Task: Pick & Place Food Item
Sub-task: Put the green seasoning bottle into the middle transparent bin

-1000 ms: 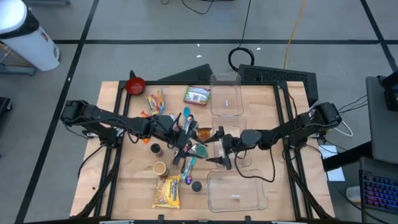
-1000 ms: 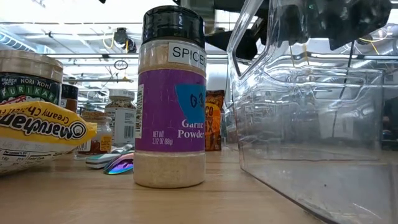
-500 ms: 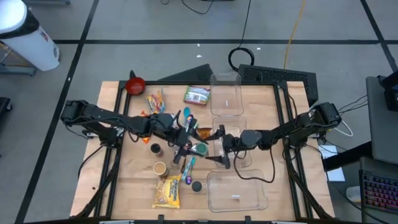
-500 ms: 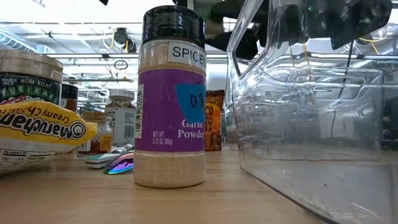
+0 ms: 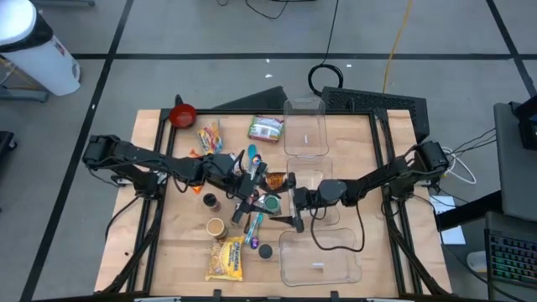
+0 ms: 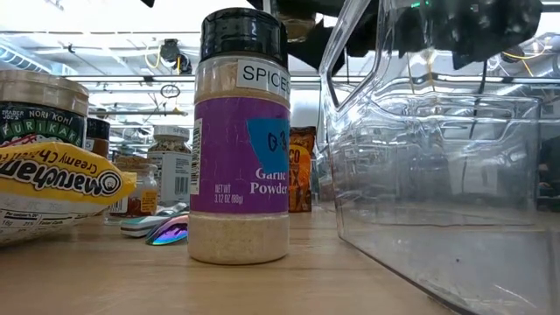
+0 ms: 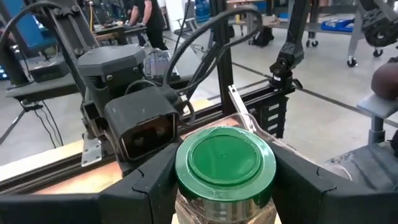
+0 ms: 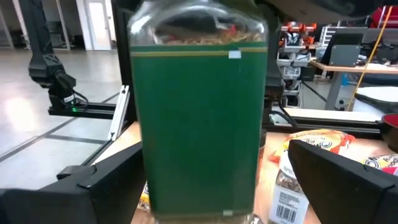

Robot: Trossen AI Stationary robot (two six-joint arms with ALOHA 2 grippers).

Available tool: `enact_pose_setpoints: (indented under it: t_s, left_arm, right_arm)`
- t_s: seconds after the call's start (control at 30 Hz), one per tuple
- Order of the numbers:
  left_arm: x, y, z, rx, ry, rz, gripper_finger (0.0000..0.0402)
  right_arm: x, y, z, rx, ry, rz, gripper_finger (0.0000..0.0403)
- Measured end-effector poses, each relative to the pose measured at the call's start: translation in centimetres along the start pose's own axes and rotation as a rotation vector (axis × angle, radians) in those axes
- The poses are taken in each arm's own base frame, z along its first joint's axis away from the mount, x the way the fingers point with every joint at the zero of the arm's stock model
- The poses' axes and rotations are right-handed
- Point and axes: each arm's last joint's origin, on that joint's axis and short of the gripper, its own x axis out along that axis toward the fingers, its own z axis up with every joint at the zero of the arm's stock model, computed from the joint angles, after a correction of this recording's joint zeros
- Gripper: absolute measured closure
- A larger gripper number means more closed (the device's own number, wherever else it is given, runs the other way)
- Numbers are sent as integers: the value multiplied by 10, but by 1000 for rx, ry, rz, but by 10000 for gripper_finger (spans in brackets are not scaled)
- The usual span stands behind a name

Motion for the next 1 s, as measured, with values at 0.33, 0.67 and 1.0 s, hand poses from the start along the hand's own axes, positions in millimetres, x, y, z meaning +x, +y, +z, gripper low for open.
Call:
enact_pose_setpoints:
  t_s: [0.33,0.67,1.0]
  left_arm:
    - [0,0,-2,-5,16,2,193]
    - [-7,3,7,0,7,127,78]
    - [-46,-1,26,13,-2,244,4]
  right_arm:
    - [1,1,-1,12,9,10,187]
    - [-7,0,6,9,94,16,214]
    - [-44,-7,20,-9,166,-227,214]
